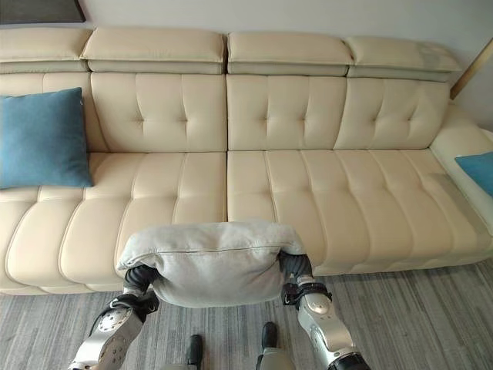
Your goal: Pick up all the scattered cushions and arrange them neatly on the sofa.
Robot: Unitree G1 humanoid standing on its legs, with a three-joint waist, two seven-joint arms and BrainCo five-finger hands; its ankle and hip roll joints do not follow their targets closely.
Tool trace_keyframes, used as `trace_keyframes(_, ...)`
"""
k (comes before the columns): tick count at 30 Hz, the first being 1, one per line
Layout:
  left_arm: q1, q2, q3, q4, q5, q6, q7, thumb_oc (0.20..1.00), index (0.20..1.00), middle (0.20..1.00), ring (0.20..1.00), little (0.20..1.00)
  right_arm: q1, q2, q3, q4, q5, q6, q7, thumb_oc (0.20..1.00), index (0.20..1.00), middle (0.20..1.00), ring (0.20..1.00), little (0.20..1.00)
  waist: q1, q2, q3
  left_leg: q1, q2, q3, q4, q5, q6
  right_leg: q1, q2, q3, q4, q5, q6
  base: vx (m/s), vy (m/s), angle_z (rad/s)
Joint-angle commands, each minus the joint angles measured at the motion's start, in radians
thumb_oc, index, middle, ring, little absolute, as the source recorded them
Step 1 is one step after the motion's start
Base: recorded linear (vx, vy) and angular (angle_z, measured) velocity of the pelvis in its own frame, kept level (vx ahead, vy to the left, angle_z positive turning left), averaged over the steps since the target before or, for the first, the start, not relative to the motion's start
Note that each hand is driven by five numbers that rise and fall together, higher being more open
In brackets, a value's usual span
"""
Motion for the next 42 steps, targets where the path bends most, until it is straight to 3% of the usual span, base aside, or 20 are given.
trace_keyframes(1,-0.104,-0.061,-0.043,-0.104,0.03,-0.062,-0.049,0.2,0.2,0.2,0.2,0.2,-0.09,0.032,0.029,-0.112,-0.03,-0.062,0.047,0.2,0.2,0.2,0.2,0.2,-0.017,0.048,0.037,0.134,0.001,-0.033,0.006,-0.141,0.0,-0.079,0.069,-0.061,-0.001,-0.022,0.03,0.19,-0.079,0.01)
trace_keyframes(3,-0.139,-0.085,-0.075,-0.09,0.026,-0.07,-0.053,0.2,0.2,0.2,0.2,0.2,-0.066,0.033,0.009,-0.106,-0.03,-0.077,0.026,0.2,0.2,0.2,0.2,0.2,-0.043,0.037,0.03,0.152,-0.004,-0.065,-0.001,-0.157,-0.016,-0.043,0.101,-0.011,-0.03,-0.035,0.006,0.39,-0.25,0.55)
trace_keyframes(4,-0.142,-0.104,-0.091,-0.087,0.015,-0.07,-0.053,0.2,0.2,0.2,0.2,0.2,-0.049,0.02,-0.001,-0.102,-0.024,-0.087,0.016,0.2,0.2,0.2,0.2,0.2,-0.062,0.042,0.003,0.161,0.026,-0.075,0.006,-0.172,-0.042,-0.016,0.12,-0.011,-0.027,-0.054,-0.024,0.42,-0.3,0.94)
trace_keyframes(8,-0.137,-0.105,-0.092,-0.087,0.011,-0.068,-0.055,0.2,0.2,0.2,0.2,0.2,-0.046,0.005,-0.003,-0.102,-0.022,-0.089,0.019,0.2,0.2,0.2,0.2,0.2,-0.072,0.05,-0.011,0.158,0.047,-0.081,0.038,-0.177,-0.058,0.004,0.131,-0.026,-0.023,-0.079,-0.04,0.23,-0.165,0.56)
trace_keyframes(11,-0.135,-0.106,-0.085,-0.089,0.0,-0.069,-0.054,0.2,0.2,0.2,0.2,0.2,-0.044,-0.02,-0.006,-0.112,-0.027,-0.086,0.02,0.2,0.2,0.2,0.2,0.2,-0.064,0.053,0.002,0.11,0.047,-0.081,0.181,-0.123,-0.08,0.057,0.14,-0.038,-0.03,-0.114,-0.07,0.19,-0.118,0.07)
trace_keyframes(13,-0.131,-0.108,-0.087,-0.092,-0.003,-0.065,-0.056,0.2,0.2,0.2,0.2,0.2,-0.046,-0.033,-0.013,-0.118,-0.03,-0.085,0.018,0.2,0.2,0.2,0.2,0.2,-0.054,0.047,0.008,0.067,0.048,-0.07,0.175,-0.121,-0.071,0.084,0.132,-0.04,-0.043,-0.132,-0.073,0.11,-0.036,0.3)
trace_keyframes(16,-0.126,-0.104,-0.08,-0.092,0.004,-0.055,-0.057,0.2,0.2,0.2,0.2,0.2,-0.044,-0.037,-0.022,-0.126,-0.021,-0.083,0.019,0.2,0.2,0.2,0.2,0.2,-0.04,0.029,0.007,-0.032,0.034,-0.067,0.159,-0.121,-0.061,0.118,0.116,-0.032,-0.058,-0.148,-0.07,0.19,-0.015,0.17)
trace_keyframes(20,-0.126,-0.095,-0.067,-0.105,0.018,-0.048,-0.049,0.2,0.2,0.2,0.2,0.2,-0.04,-0.026,-0.032,-0.126,-0.024,-0.083,-0.003,0.2,0.2,0.2,0.2,0.2,0.009,0.031,0.033,-0.204,0.055,-0.032,0.038,0.022,-0.076,0.215,0.127,0.002,-0.078,-0.195,-0.069,0.28,0.1,0.22)
trace_keyframes(25,-0.098,-0.095,-0.067,-0.11,0.024,-0.049,-0.055,0.2,0.2,0.2,0.2,0.2,-0.015,-0.018,-0.037,-0.132,-0.046,-0.076,0.01,0.2,0.2,0.2,0.2,0.2,0.008,0.05,0.004,-0.141,0.066,-0.031,-0.008,0.061,-0.08,0.257,0.122,0.028,-0.076,-0.211,-0.057,0.23,0.167,-0.45)
trace_keyframes(32,-0.087,-0.067,-0.053,-0.11,0.034,-0.044,-0.061,0.2,0.2,0.2,0.2,0.2,-0.016,0.01,-0.029,-0.124,-0.064,-0.061,0.023,0.2,0.2,0.2,0.2,0.2,0.015,0.023,-0.03,-0.081,0.038,0.011,-0.002,0.013,-0.037,0.252,0.073,0.068,-0.064,-0.194,-0.02,0.14,0.159,-0.28)
trace_keyframes(35,-0.092,-0.048,-0.037,-0.114,0.042,-0.036,-0.058,0.2,0.2,0.2,0.2,0.2,-0.02,0.031,-0.033,-0.12,-0.076,-0.051,0.028,0.2,0.2,0.2,0.2,0.2,0.008,0.022,-0.014,-0.037,0.029,0.043,0.004,-0.018,-0.003,0.163,0.062,0.096,0.133,-0.138,0.02,0.04,0.157,-0.12)
trace_keyframes(37,-0.097,-0.038,-0.028,-0.112,0.058,-0.038,-0.064,0.2,0.2,0.2,0.2,0.2,-0.019,0.046,-0.03,-0.125,-0.074,-0.053,0.034,0.2,0.2,0.2,0.2,0.2,0.002,0.032,-0.005,-0.014,0.033,0.055,-0.002,-0.033,0.004,0.113,0.059,0.09,0.19,-0.118,0.028,0.03,0.086,-0.29)
trace_keyframes(41,-0.097,-0.03,-0.01,-0.126,0.079,-0.047,-0.073,0.2,0.2,0.2,0.2,0.2,-0.031,0.052,-0.025,-0.124,-0.065,-0.051,0.041,0.2,0.2,0.2,0.2,0.2,-0.005,0.043,0.009,0.025,0.032,0.065,-0.006,-0.055,-0.003,0.05,0.037,0.014,0.041,-0.096,0.013,0.08,-0.003,-0.29)
trace_keyframes(42,-0.104,-0.026,-0.005,-0.123,0.086,-0.05,-0.077,0.2,0.2,0.2,0.2,0.2,-0.029,0.052,-0.025,-0.118,-0.062,-0.053,0.04,0.2,0.2,0.2,0.2,0.2,-0.008,0.038,0.009,0.023,0.027,0.056,0.012,-0.062,-0.006,0.079,0.028,0.018,-0.036,-0.091,0.026,0.05,-0.031,-0.18)
